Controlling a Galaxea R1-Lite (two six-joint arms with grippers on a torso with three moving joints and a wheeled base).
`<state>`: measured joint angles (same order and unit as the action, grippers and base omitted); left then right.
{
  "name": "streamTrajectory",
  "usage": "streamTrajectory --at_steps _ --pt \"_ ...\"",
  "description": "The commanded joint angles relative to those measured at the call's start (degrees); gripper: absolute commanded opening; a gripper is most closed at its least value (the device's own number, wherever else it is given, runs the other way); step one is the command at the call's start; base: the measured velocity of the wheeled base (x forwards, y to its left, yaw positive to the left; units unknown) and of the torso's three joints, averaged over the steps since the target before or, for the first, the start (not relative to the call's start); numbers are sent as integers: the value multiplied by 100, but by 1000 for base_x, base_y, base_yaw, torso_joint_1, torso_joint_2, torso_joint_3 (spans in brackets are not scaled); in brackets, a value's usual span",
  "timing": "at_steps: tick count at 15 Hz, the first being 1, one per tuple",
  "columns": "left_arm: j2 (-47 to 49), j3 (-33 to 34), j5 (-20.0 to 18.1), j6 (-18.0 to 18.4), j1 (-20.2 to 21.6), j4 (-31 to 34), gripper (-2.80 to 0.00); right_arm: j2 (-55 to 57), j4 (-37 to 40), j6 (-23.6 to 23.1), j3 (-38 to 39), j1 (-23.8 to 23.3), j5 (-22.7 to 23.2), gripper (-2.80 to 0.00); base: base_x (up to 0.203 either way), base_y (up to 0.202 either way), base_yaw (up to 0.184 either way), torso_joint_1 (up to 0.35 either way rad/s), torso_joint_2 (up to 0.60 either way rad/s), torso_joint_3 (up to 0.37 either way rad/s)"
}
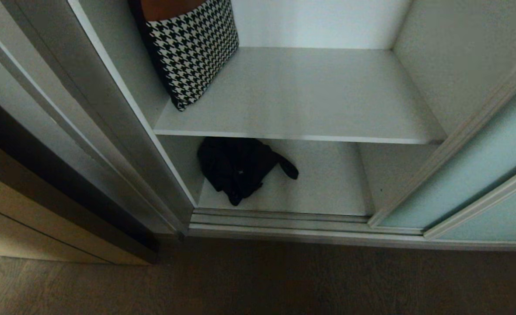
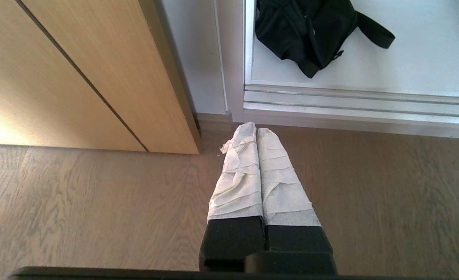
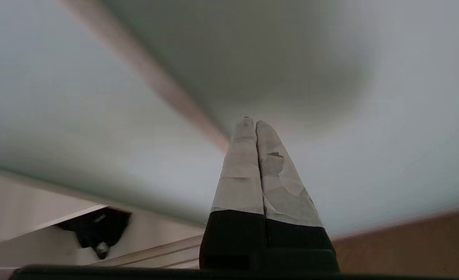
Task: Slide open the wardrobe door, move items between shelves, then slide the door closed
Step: Close the door
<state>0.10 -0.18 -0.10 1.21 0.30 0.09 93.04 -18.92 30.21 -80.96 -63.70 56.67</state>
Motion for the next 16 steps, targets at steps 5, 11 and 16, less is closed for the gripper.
streamTrajectory --at_steps 5,11,16 --pt "8 1 1 2 5 0 -280 296 -622 29 159 110 -51 -280 0 0 0 0 0 0" --pt "8 1 1 2 5 0 -280 276 -657 11 212 350 -70 -280 0 0 0 0 0 0" --pt "8 1 1 2 5 0 -280 463 -902 11 160 708 -594 -280 0 0 0 0 0 0"
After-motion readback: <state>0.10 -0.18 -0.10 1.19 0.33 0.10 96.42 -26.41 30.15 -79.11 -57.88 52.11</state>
